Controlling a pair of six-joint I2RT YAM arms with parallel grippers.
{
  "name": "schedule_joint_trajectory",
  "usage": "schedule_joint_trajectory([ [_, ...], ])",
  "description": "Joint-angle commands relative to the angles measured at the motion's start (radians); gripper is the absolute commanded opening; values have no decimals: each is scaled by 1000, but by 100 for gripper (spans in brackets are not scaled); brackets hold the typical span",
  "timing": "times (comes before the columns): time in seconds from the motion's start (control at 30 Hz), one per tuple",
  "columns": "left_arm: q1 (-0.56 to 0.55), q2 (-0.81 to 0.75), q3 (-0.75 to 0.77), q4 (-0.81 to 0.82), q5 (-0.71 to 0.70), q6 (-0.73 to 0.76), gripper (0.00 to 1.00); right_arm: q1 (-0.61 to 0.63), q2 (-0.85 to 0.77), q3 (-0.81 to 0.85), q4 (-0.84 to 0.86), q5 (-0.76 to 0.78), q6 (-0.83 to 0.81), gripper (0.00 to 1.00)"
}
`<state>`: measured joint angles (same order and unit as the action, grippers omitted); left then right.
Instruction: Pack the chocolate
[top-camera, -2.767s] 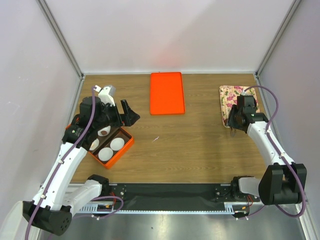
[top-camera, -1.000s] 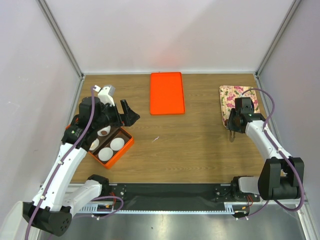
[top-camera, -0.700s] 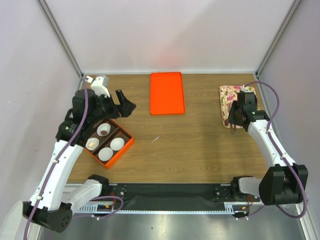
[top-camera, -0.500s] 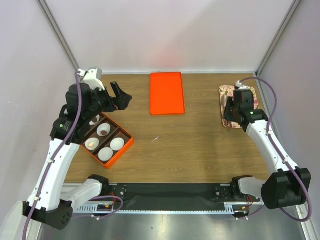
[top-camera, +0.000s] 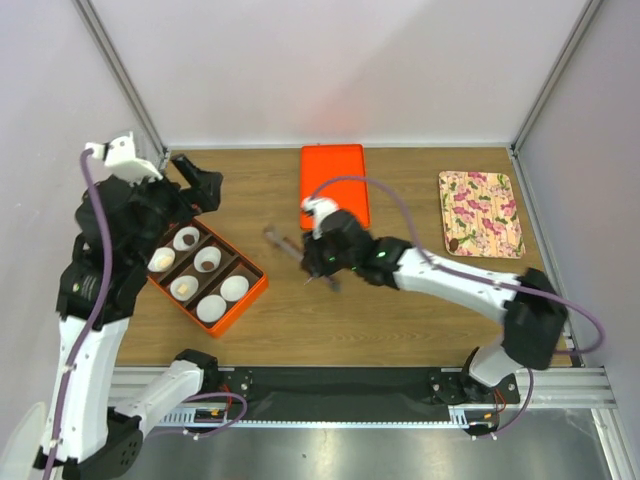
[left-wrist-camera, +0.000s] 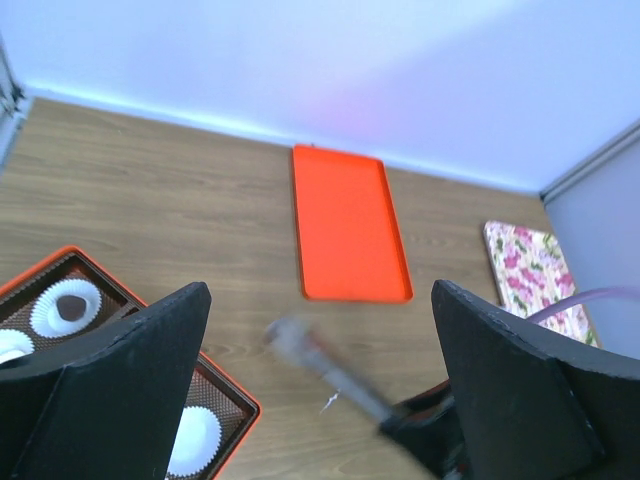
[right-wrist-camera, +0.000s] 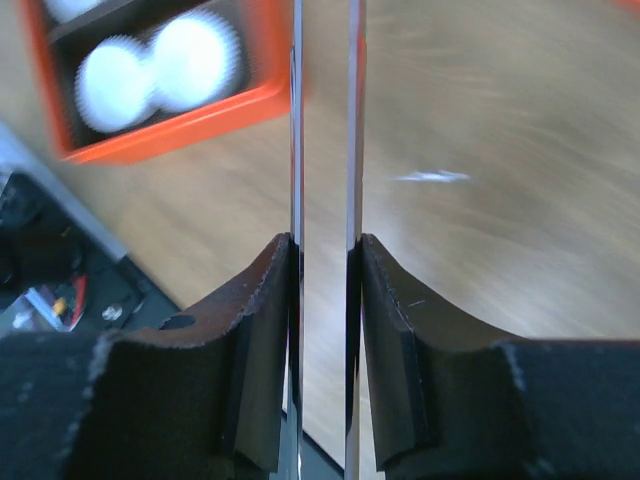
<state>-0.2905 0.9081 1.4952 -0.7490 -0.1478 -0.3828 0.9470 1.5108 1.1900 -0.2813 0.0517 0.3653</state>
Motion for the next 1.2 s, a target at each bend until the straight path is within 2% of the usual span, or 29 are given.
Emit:
schedule_joint_trajectory([
  [0.0,-1,-37,43,-4,-55,12,100,104,101,89,148,-42,-23,34],
  [0.17,-1,-23,85,-36,-104,27,100,180,147,117,203,-156,-26,34],
  [0.53,-1,-17,33,-13,-133,33,100,262,218,111,268,-236,9,34],
  [1.0,-1,-17,22,-3,-128,35,100,283,339,155,252,-196,-23,37],
  [1.17,-1,-20,22,-4,-128,33,100,288,335,157,248,-185,-32,43],
])
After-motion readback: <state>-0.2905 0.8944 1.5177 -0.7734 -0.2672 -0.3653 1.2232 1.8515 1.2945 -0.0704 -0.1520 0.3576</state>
